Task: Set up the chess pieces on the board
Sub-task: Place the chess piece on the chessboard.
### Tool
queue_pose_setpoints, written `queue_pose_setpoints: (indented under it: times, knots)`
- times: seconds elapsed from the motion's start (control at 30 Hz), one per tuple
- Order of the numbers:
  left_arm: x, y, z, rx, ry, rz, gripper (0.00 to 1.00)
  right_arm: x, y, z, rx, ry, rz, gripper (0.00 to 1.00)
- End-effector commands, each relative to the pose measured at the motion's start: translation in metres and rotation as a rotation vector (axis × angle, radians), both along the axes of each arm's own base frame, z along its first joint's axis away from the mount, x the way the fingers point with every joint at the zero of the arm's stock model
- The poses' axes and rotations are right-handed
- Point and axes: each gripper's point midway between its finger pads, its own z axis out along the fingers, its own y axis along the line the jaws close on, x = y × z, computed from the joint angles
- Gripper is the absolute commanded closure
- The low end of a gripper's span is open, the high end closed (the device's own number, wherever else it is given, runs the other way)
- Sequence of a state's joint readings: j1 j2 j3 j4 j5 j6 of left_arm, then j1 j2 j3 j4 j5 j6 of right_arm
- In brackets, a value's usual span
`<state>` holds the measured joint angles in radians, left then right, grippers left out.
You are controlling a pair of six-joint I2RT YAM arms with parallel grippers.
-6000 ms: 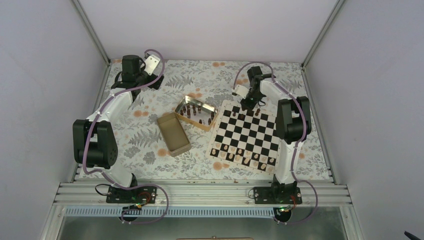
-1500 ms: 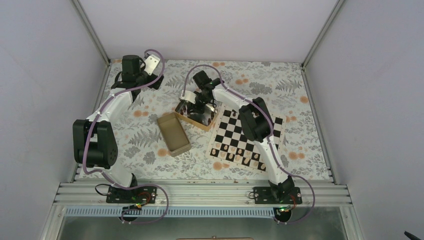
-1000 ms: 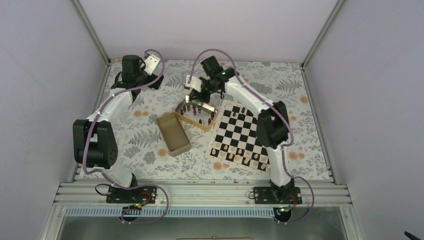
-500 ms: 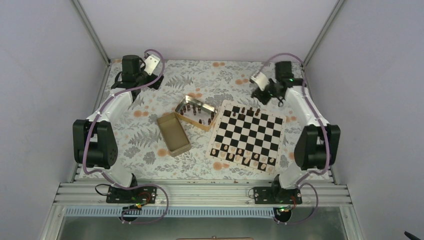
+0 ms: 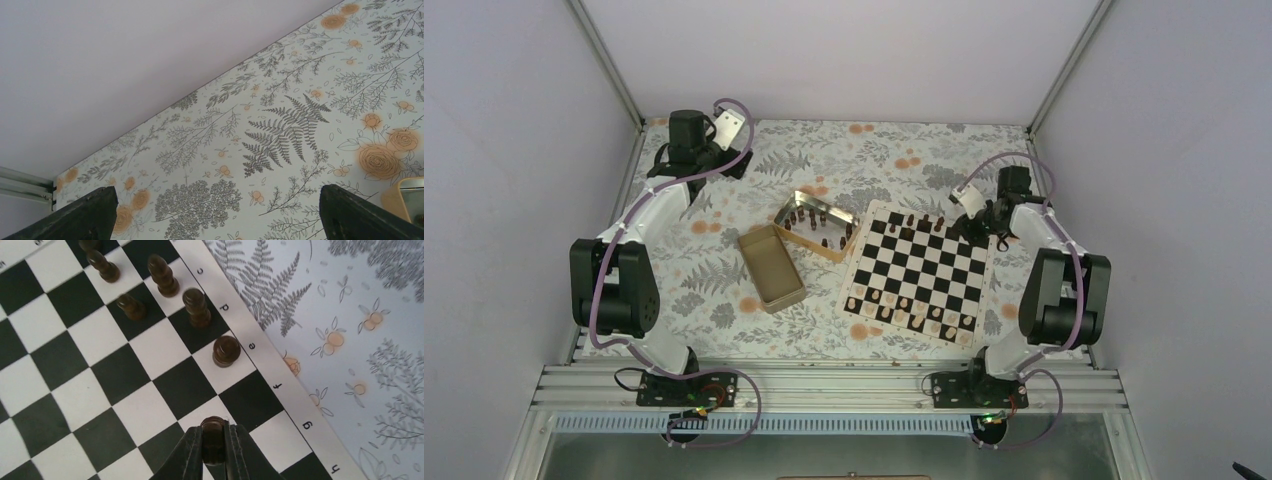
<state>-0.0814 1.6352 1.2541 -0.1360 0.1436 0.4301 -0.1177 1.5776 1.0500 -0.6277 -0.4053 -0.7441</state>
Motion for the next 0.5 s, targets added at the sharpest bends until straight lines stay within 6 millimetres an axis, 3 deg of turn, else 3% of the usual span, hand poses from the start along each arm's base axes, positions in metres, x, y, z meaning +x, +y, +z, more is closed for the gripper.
queue_pose_setpoints:
  times: [0.0,0.47]
  knots:
    - [-0.001,-0.003,0.022,-0.019,-0.051,-0.01,0.0,0.011,-0.011,-0.012,-0.001,-0.029,-0.003,0.89]
    - [0.0,-0.002,0.022,-0.013,-0.049,-0.003,0.0,0.027,-0.025,-0.039,0.03,-0.003,-0.037,0.88]
